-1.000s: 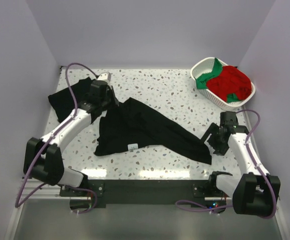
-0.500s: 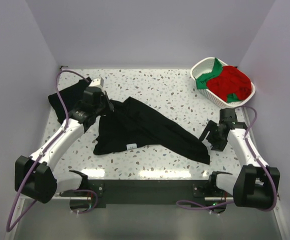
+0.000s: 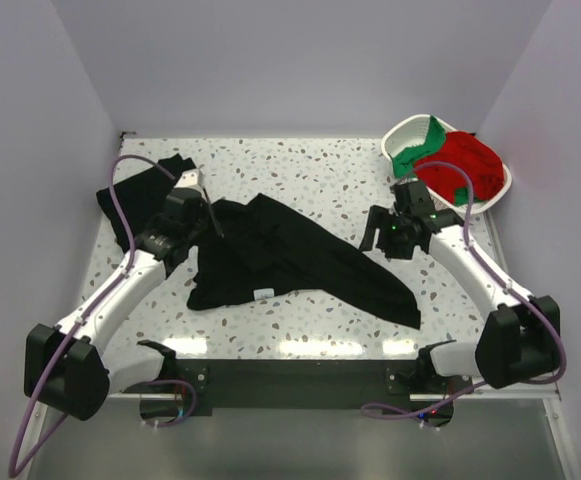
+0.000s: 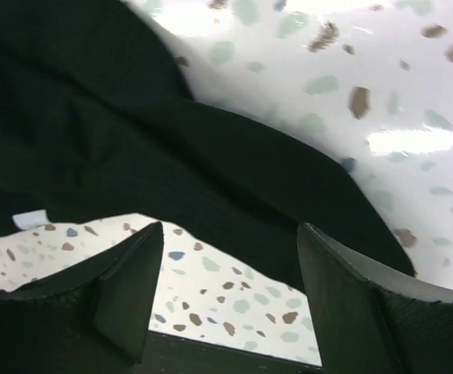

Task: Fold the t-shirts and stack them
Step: Flatten the tshirt out

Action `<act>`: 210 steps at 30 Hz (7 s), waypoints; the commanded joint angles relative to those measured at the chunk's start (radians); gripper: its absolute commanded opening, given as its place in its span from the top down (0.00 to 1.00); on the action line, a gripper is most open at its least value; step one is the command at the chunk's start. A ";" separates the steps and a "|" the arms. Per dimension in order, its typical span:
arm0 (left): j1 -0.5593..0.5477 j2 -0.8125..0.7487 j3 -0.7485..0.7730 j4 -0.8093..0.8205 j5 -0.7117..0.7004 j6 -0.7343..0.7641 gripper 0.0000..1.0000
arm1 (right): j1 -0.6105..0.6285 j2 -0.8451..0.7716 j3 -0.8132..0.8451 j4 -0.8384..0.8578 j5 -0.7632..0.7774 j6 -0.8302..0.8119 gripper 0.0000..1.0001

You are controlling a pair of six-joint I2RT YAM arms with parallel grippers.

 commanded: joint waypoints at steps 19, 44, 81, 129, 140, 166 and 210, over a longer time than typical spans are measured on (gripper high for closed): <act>0.011 -0.107 -0.138 -0.008 -0.008 -0.012 1.00 | 0.419 0.653 0.566 0.119 -0.029 0.040 0.24; 0.011 -0.131 -0.193 -0.031 -0.074 -0.009 1.00 | 0.354 0.627 0.643 -0.027 0.037 -0.035 1.00; 0.039 0.001 -0.066 0.004 -0.179 0.099 1.00 | -0.117 -0.002 -0.029 -0.122 0.055 -0.003 0.31; 0.040 0.030 -0.097 0.036 -0.124 0.062 1.00 | -0.155 0.021 -0.400 0.082 0.104 0.195 0.53; 0.040 0.001 -0.080 0.019 -0.122 0.048 1.00 | -0.157 0.003 -0.368 0.056 0.068 0.178 0.95; 0.040 -0.099 0.371 -0.135 -0.177 0.085 1.00 | -0.157 -0.254 0.408 -0.402 0.236 0.132 1.00; 0.040 0.036 0.955 -0.033 -0.128 0.194 1.00 | -0.155 -0.151 0.939 -0.128 0.362 0.008 1.00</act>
